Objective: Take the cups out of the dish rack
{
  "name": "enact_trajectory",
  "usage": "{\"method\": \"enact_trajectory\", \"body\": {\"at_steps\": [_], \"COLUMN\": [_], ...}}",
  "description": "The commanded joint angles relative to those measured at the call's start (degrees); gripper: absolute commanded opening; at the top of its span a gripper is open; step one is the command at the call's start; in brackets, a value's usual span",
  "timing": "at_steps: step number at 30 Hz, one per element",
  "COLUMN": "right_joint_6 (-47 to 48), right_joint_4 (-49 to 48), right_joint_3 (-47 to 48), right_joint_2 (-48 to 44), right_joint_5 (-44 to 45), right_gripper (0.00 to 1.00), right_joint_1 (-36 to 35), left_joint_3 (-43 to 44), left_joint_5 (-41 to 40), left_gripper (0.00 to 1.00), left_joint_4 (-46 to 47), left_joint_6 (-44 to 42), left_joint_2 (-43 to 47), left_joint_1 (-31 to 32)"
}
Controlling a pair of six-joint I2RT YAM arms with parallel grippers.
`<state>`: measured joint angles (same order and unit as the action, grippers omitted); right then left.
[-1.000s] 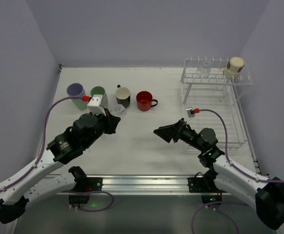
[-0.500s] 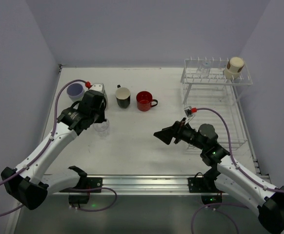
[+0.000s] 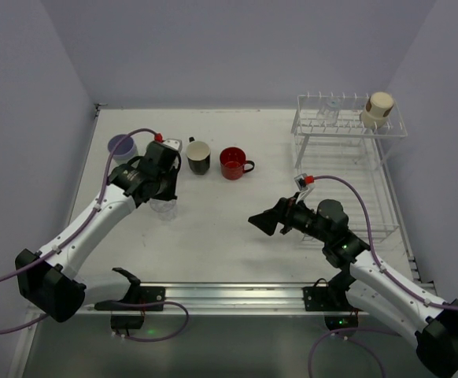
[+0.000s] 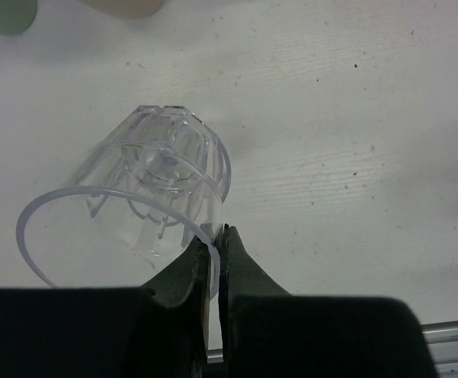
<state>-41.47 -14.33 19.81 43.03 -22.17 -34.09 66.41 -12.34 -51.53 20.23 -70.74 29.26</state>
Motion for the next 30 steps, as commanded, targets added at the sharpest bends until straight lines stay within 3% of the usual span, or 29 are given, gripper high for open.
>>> {"method": "enact_trajectory", "body": {"at_steps": [1, 13, 18, 24, 30], "right_joint_6": [1.13, 1.66, 1.66, 1.04, 3.59], "right_joint_4": [-0.09, 0.88, 1.41, 3.77, 11.4], "right_joint_3": [1.98, 2.51, 3.3, 5.41, 12.96], "right_joint_2": [-0.13, -0.05, 0.48, -0.57, -1.19], "right_joint_5": [0.82, 2.05, 2.05, 4.33, 8.98], "right_gripper": [0.99, 0.99, 0.99, 0.99, 0.97], "right_joint_1": [-0.19, -0.19, -0.19, -0.19, -0.1], "left_joint_3": [1.53, -1.72, -1.81, -1.55, -0.14], "left_joint_5": [1.18, 2.06, 1.44, -0.05, 1.0], "left_gripper": [0.0, 0.02, 0.26, 0.41, 0.62], "left_joint_4": [-2.87, -2.0, -0.15, 2.31, 9.68], "left_joint_6": [-3.09, -3.71, -3.79, -4.06, -3.44], "left_joint_2": [0.08, -3.61, -4.23, -3.88, 4.81], "left_joint_1": [-0.52, -0.52, -0.52, -0.52, -0.34]}}
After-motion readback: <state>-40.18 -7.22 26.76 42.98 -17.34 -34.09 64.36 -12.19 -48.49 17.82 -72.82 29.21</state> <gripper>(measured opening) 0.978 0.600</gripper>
